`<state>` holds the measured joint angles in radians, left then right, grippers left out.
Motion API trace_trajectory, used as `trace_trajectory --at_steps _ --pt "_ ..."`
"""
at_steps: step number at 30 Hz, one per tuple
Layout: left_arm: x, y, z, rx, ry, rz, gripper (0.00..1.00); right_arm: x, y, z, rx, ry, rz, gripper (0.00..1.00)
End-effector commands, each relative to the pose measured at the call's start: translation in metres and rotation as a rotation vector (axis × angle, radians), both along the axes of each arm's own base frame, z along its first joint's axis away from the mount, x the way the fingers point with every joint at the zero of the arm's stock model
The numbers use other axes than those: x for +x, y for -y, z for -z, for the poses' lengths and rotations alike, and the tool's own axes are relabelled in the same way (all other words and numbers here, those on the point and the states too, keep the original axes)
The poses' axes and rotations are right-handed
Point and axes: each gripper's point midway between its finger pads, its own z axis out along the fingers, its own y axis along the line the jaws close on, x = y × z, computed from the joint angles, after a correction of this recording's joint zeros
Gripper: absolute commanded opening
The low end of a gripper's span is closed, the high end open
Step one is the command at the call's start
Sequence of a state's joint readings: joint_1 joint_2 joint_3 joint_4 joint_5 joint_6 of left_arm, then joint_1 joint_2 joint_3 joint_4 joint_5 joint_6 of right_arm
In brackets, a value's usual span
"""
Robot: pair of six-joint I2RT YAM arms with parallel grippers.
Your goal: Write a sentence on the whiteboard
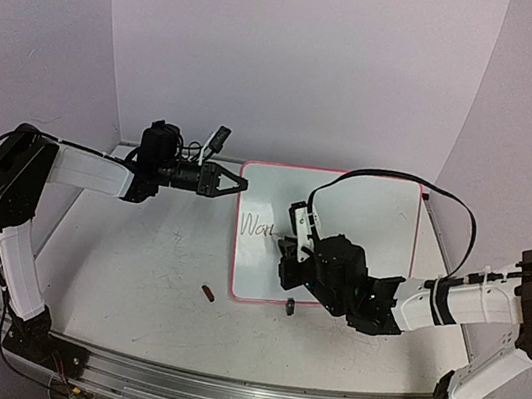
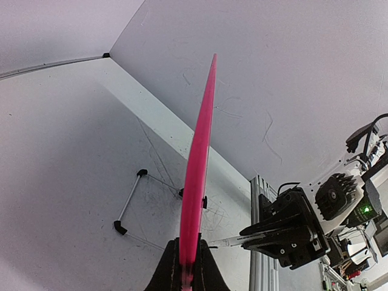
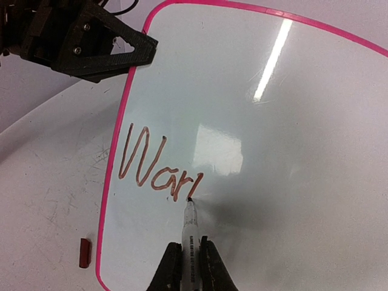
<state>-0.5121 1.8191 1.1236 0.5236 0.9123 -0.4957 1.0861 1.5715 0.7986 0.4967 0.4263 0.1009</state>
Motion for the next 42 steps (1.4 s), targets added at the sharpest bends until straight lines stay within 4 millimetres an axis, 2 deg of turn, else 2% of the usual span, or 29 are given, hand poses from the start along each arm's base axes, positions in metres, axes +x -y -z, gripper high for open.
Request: trace_trajectory --at_steps 1,17,33,42 --pt "-0.009 0.005 -0.009 -0.005 -0.015 0.016 0.00 0.016 0.000 -0.020 0.042 0.041 0.047 0.00" --pt "-0.009 0.005 -0.009 -0.005 -0.016 0.016 0.00 0.022 0.010 -0.026 0.051 0.047 0.095 0.00" --pt "-0.009 0.005 -0.009 -0.004 -0.017 0.016 0.00 0.015 0.023 -0.011 0.038 0.002 0.108 0.00" --pt "-0.009 0.004 -0.010 -0.006 -0.014 0.016 0.00 0.007 0.017 -0.001 0.023 -0.025 0.075 0.00"
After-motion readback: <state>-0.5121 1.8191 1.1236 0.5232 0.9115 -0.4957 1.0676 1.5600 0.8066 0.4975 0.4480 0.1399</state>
